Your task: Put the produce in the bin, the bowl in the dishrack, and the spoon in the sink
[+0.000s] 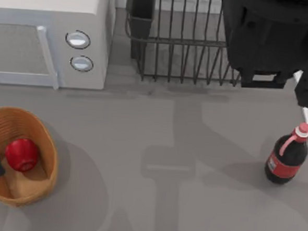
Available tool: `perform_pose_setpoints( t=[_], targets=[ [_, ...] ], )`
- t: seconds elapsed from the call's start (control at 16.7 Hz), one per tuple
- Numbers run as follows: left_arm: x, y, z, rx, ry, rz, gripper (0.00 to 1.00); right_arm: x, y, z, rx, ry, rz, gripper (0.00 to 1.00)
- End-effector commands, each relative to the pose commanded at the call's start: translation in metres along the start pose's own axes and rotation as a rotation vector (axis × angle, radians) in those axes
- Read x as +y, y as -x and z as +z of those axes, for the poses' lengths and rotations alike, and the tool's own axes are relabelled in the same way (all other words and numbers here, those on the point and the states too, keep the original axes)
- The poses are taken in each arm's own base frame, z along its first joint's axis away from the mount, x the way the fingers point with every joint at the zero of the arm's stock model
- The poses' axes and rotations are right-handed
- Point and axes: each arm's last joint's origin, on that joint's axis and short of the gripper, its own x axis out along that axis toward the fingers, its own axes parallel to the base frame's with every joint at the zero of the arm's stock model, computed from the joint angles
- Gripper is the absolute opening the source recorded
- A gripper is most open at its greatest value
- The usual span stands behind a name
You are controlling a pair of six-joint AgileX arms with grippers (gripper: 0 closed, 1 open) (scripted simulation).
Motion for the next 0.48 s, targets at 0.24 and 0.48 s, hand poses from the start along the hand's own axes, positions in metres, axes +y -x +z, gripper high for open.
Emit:
perform_pose_setpoints(
  t=[0.24,0.48],
  targets=[
    [0.0,0.0,0.0,0.0,0.0,0.0,1.0,0.019,-0.05,-0.039,0.013,0.016,0.023,0.0],
    [0.0,0.0,0.0,0.0,0.0,0.0,1.0,0.029,-0.117,-0.102,-0.016,-0.02,-0.016,0.0]
  ],
)
